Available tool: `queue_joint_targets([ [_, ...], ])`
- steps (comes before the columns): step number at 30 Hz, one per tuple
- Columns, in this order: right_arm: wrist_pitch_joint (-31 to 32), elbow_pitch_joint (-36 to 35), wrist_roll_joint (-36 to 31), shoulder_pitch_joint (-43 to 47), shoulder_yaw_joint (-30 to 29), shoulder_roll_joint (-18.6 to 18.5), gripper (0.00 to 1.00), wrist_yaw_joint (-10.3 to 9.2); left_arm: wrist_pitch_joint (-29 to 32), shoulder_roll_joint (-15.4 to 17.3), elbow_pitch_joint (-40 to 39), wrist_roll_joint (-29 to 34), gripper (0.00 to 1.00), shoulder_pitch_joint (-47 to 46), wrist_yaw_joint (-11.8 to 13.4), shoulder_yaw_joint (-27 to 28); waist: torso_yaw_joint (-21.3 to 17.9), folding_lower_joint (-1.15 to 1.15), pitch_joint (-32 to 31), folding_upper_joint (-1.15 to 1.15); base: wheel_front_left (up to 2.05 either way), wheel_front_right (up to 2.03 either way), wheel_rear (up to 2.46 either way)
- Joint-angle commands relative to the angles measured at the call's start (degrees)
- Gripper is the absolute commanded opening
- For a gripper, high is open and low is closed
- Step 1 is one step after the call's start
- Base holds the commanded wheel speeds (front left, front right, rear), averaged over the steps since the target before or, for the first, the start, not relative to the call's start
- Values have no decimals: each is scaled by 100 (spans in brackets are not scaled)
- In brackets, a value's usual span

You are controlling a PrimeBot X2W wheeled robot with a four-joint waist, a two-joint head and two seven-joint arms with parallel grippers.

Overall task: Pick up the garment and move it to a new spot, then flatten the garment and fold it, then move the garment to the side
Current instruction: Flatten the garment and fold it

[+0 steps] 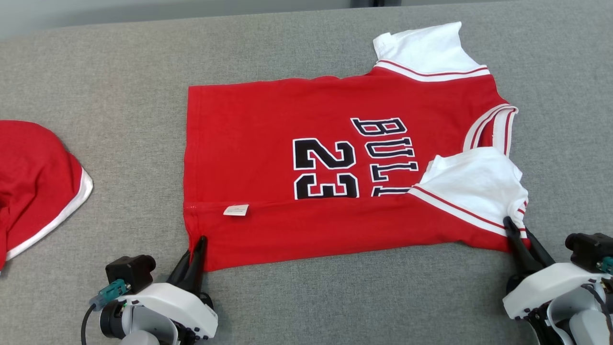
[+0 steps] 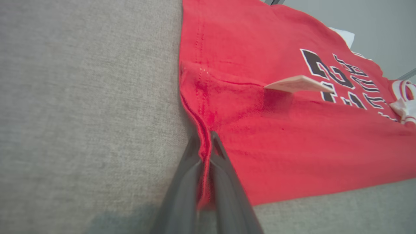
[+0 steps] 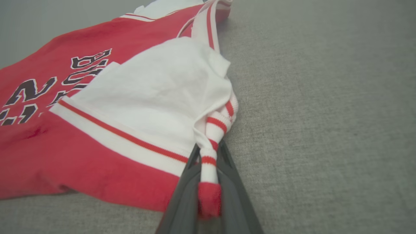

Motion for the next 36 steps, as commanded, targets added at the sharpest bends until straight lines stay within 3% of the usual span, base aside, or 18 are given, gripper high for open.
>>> queue_joint_targets([
  [1,58,-59,108,167,11,-62,0,-6,264,21,64,-25,0,201,-30,-115,31,0,-37,0,0,0,0],
  [8,235,-1029,215,900,-226,-69,0,-5,647,451,-795,-13,0,628,211,-49,70,0,-152,0,0,0,0],
  [15,732,-1684,133,1600,-577,259,0,-5,1031,667,-1676,-70,0,1124,526,-6,79,0,-178,0,0,0,0],
  [16,771,-1740,104,1620,-602,296,9,-5,1042,670,-1733,-60,49,1139,564,-10,78,0,-177,0,0,0,0],
  [17,776,-1794,70,1627,-630,323,43,-5,1004,657,-1794,-27,100,1131,603,2,73,0,-180,0,0,0,0],
  [18,808,-1821,51,1627,-648,352,79,-5,955,631,-1835,1,100,1115,640,12,67,0,-188,0,0,0,0],
  [19,763,-1871,-6,1597,-693,359,100,-5,864,594,-1884,16,100,1082,672,44,60,0,-197,0,0,0,0],
  [29,167,-2532,-524,1166,-1202,346,100,-4,-255,499,-2127,439,100,638,817,300,-16,0,-351,0,0,0,0],
  [36,33,-3216,-919,1097,-1286,440,100,-4,-489,553,-2175,787,100,384,992,308,-11,0,-469,0,0,0,0],
])
